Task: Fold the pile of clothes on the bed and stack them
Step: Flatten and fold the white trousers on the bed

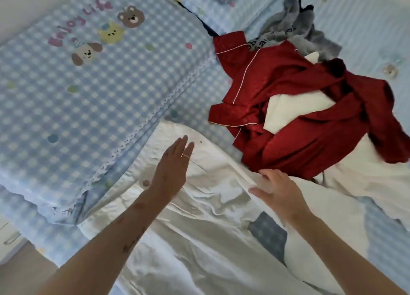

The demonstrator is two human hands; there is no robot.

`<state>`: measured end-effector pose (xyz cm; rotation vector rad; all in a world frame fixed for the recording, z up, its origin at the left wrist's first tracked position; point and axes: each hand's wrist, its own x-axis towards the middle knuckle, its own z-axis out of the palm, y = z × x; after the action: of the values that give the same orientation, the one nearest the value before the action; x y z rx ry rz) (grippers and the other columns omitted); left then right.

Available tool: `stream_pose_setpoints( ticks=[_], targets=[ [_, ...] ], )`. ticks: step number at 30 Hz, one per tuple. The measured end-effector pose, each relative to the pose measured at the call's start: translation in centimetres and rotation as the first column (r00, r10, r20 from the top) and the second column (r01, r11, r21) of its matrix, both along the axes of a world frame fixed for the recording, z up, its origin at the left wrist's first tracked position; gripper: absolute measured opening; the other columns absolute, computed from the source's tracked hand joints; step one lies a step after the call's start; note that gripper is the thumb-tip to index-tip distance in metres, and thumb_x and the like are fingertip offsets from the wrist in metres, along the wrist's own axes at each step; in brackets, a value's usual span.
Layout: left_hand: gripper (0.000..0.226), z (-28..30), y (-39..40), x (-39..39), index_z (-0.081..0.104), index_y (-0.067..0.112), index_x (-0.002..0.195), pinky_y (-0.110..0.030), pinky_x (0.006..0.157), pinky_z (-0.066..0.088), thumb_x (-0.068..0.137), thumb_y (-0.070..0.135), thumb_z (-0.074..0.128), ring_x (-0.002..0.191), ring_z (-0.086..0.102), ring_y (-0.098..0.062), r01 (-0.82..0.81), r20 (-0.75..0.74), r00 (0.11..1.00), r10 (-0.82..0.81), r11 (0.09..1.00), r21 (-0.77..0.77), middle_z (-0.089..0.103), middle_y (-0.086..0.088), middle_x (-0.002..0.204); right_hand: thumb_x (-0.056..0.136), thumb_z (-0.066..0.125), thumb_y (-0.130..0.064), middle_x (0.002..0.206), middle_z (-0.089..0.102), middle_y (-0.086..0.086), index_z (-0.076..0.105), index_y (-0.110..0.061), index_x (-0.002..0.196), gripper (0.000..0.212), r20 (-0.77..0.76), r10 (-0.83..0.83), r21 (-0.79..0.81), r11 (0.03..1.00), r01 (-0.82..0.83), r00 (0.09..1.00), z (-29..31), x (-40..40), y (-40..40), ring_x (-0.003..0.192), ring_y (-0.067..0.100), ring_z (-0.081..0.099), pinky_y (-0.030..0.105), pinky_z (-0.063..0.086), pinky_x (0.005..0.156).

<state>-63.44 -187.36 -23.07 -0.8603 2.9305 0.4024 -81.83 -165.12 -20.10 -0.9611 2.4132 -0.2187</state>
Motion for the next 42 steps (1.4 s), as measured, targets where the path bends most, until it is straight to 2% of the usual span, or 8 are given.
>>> stream_pose_setpoints(
  ticks=[3, 7, 11, 18, 24, 28, 35, 42],
  targets=[
    [0.085, -0.8, -1.4, -5.9, 0.008, 0.015, 0.150, -0.038, 0.118, -0.002, 0.079, -0.008, 0.047, 0.147, 0.002, -0.026, 0.231, 0.138, 0.967, -0.214, 0.966, -0.117, 0.012, -0.009, 0.158, 0.072, 0.074, -0.044, 0.119, 0.056, -0.001, 0.054, -0.019, 0.121, 0.058, -0.150, 0.017, 0.061, 0.998, -0.008, 0.988, 0.0, 1.3, 4.9, 0.105, 0.024, 0.055, 0.036, 0.046, 0.082],
    [0.039, 1.1, -2.8, -7.9, 0.054, 0.016, 0.121, -0.040, 0.116, 0.015, 0.083, 0.011, 0.060, 0.114, 0.054, -0.024, 0.444, 0.312, 0.871, -0.380, 0.880, -0.167, 0.058, -0.005, 0.116, 0.077, 0.072, -0.017, 0.098, 0.063, 0.004, 0.062, -0.013, 0.099, 0.024, -0.234, -0.076, -0.016, 0.997, 0.074, 0.969, -1.0, 3.1, 7.8, 0.085, 0.027, 0.063, 0.036, 0.048, 0.069],
    [0.028, 5.5, -2.5, -3.1, 0.067, 0.005, 0.081, -0.039, 0.062, 0.051, 0.055, -0.003, 0.074, 0.066, 0.061, -0.032, 0.355, 0.027, 0.933, -0.358, 0.908, -0.222, 0.059, -0.012, 0.075, 0.083, 0.064, -0.001, 0.083, 0.067, 0.003, 0.064, -0.011, 0.096, 0.017, -0.267, -0.238, -0.225, 0.958, 0.180, 0.934, 1.1, 3.6, 9.6, 0.072, 0.025, 0.064, 0.035, 0.049, 0.064],
    [0.039, 6.3, 3.0, 11.4, 0.049, 0.012, 0.095, -0.028, 0.053, 0.051, 0.060, 0.004, 0.034, 0.064, 0.051, -0.025, 0.550, -0.101, 0.816, -0.569, 0.818, -0.168, 0.058, -0.008, 0.071, 0.074, 0.058, 0.004, 0.085, 0.064, -0.001, 0.070, -0.018, 0.110, 0.044, -0.409, 0.050, -0.235, 0.959, -0.158, 0.911, 6.7, 9.6, 16.1, 0.073, 0.019, 0.060, 0.029, 0.051, 0.059],
    [0.039, 2.4, 5.6, 18.2, 0.058, 0.015, 0.084, -0.024, 0.057, 0.047, 0.047, 0.001, 0.057, 0.071, 0.043, -0.017, 0.636, 0.036, 0.772, -0.635, 0.771, -0.030, 0.048, 0.000, 0.081, 0.063, 0.045, -0.010, 0.064, 0.064, -0.001, 0.077, -0.025, 0.076, 0.037, -0.335, 0.229, -0.144, 0.946, -0.290, 0.914, 3.8, 19.3, 19.5, 0.050, 0.020, 0.061, 0.020, 0.047, 0.044],
    [0.072, 1.3, 7.2, 20.5, 0.075, 0.013, 0.080, -0.023, 0.058, 0.054, 0.009, 0.002, 0.083, 0.066, 0.065, -0.019, 0.493, 0.303, 0.798, -0.521, 0.853, 0.171, 0.067, 0.001, 0.074, 0.077, 0.058, -0.050, 0.082, 0.071, -0.004, 0.077, -0.024, 0.082, 0.032, -0.281, 0.231, -0.098, 0.959, -0.268, 0.931, 1.5, 22.0, 20.4, 0.071, 0.017, 0.068, 0.022, 0.054, 0.062],
    [0.041, 0.4, 18.1, 19.1, 0.071, 0.012, 0.108, -0.034, 0.088, 0.048, 0.087, 0.022, 0.037, 0.098, 0.066, -0.025, 0.633, -0.022, 0.773, -0.634, 0.768, 0.097, 0.069, -0.006, 0.112, 0.078, 0.067, -0.038, 0.132, 0.054, 0.009, 0.049, -0.018, 0.134, 0.062, -0.326, -0.157, -0.125, 0.985, 0.122, 0.932, 2.2, 17.2, 18.4, 0.122, 0.028, 0.049, 0.043, 0.032, 0.103],
    [0.043, 0.0, 22.2, 15.5, 0.076, 0.008, 0.066, -0.020, 0.054, 0.054, 0.057, 0.010, 0.033, 0.067, 0.069, -0.020, 0.604, 0.046, 0.793, -0.607, 0.794, 0.065, 0.072, -0.002, 0.070, 0.090, 0.056, -0.026, 0.089, 0.067, 0.004, 0.060, -0.017, 0.092, 0.010, -0.146, -0.096, 0.030, 0.994, 0.102, 0.985, 2.4, 6.8, 20.1, 0.097, 0.025, 0.061, 0.039, 0.027, 0.111]
  ],
)
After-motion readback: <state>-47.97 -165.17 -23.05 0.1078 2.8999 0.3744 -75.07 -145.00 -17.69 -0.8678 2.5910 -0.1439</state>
